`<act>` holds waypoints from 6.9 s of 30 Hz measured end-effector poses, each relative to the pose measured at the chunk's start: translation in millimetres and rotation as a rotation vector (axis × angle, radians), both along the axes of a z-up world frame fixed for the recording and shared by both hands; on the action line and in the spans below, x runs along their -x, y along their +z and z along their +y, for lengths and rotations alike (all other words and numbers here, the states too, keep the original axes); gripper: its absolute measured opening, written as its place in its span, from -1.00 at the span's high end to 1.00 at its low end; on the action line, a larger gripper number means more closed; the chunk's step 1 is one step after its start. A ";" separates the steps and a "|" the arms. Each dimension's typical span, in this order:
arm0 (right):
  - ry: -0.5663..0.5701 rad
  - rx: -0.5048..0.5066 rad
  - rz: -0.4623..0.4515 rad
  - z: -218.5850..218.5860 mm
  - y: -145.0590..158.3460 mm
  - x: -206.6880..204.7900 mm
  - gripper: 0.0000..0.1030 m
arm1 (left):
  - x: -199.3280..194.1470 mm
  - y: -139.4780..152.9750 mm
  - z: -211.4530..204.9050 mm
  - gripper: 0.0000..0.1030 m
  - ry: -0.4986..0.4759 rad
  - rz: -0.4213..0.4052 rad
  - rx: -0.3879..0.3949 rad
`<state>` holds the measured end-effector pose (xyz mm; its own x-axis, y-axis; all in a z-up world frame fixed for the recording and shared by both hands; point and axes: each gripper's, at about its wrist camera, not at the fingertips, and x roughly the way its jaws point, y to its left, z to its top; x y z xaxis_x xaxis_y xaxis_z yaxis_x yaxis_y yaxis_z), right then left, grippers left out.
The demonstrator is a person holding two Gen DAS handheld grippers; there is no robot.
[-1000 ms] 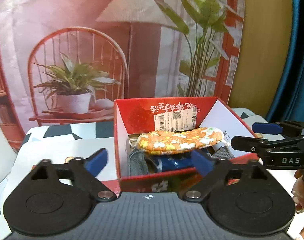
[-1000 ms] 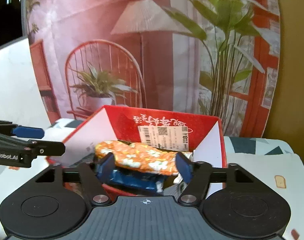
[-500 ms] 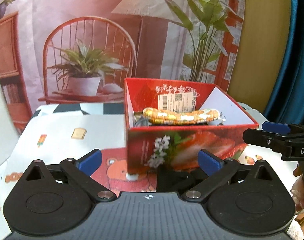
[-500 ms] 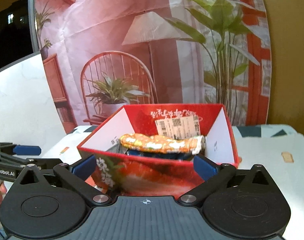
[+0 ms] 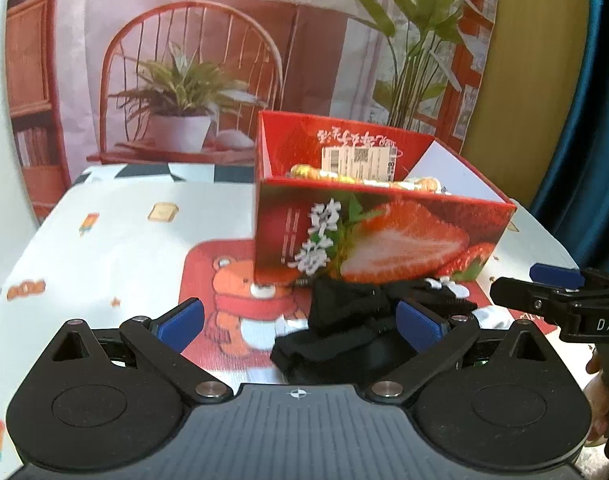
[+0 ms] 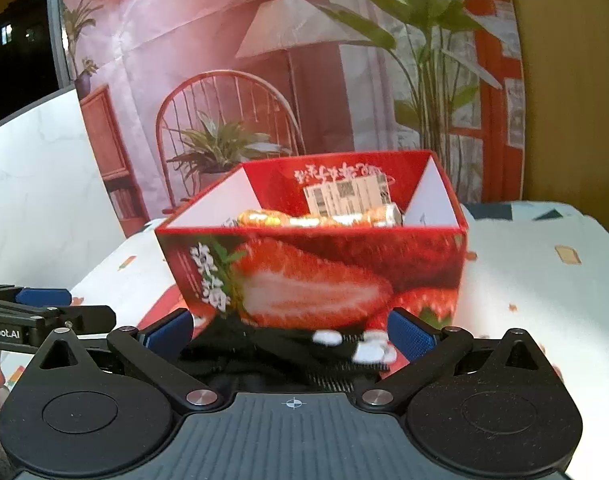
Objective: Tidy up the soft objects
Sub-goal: 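Move both grippers down to the black gloves beside the box, then close both grippers on the black gloves, then lift the black gloves with both grippers and lower them into the box, then open both grippers and move them back to the table items, then close both grippers on the green mesh bag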
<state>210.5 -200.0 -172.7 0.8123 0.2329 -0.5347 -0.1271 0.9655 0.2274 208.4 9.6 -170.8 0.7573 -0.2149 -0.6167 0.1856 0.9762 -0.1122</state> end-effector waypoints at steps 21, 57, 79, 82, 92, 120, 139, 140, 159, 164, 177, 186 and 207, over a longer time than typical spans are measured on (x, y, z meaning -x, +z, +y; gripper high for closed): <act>-0.008 0.004 0.091 -1.9 -34.4 14.2 -0.65 | -0.7 -30.2 6.0 -0.50 0.053 0.109 0.091; -0.031 0.020 0.083 -19.8 -34.5 -25.4 -0.33 | -65.0 -28.3 -19.0 -0.02 -0.022 0.167 0.121; -0.076 -0.089 0.230 -32.3 -85.8 -84.6 -0.19 | -114.0 -74.1 -28.7 0.04 -0.102 0.276 0.155; -0.074 -0.106 0.228 -33.1 -86.9 -83.9 -0.14 | -115.0 -76.8 -27.3 0.03 -0.094 0.284 0.168; -0.036 -0.117 0.222 -23.6 -77.8 -80.3 0.63 | -101.5 -63.4 -23.2 0.76 -0.123 0.214 0.184; -0.006 -0.150 -0.074 -29.7 44.8 -54.6 0.76 | -48.6 51.7 -22.4 0.78 -0.129 -0.154 0.187; -0.021 -0.048 -0.006 -35.1 41.2 -161.5 0.76 | -160.4 39.6 -53.0 0.77 -0.122 -0.019 0.050; -0.027 -0.050 0.022 -35.5 35.0 -164.5 0.76 | -163.8 35.0 -52.8 0.77 -0.124 0.004 0.049; -0.057 -0.071 0.182 -35.0 -4.6 -168.1 0.65 | -180.1 14.2 -50.0 0.71 -0.133 0.133 0.004; -0.062 -0.042 0.130 -34.1 6.4 -158.2 0.50 | -166.2 27.5 -45.0 0.05 -0.140 0.080 0.005; -0.035 -0.023 -0.084 -21.2 37.2 -78.2 0.46 | -87.0 41.0 -21.4 0.05 -0.100 -0.002 0.075; 0.003 -0.018 -0.027 -5.5 8.5 -28.1 0.46 | -45.2 2.5 -3.0 0.05 -0.025 0.085 0.126; 0.118 0.107 0.105 20.9 -42.7 36.3 -0.40 | 7.5 -38.6 -15.9 0.05 -0.075 0.141 0.170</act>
<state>174.3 -179.1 -215.4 0.7213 0.2606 -0.6417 -0.2217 0.9646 0.1426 200.8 -6.4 -209.3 0.6442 -0.3774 -0.6653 0.2277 0.9250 -0.3042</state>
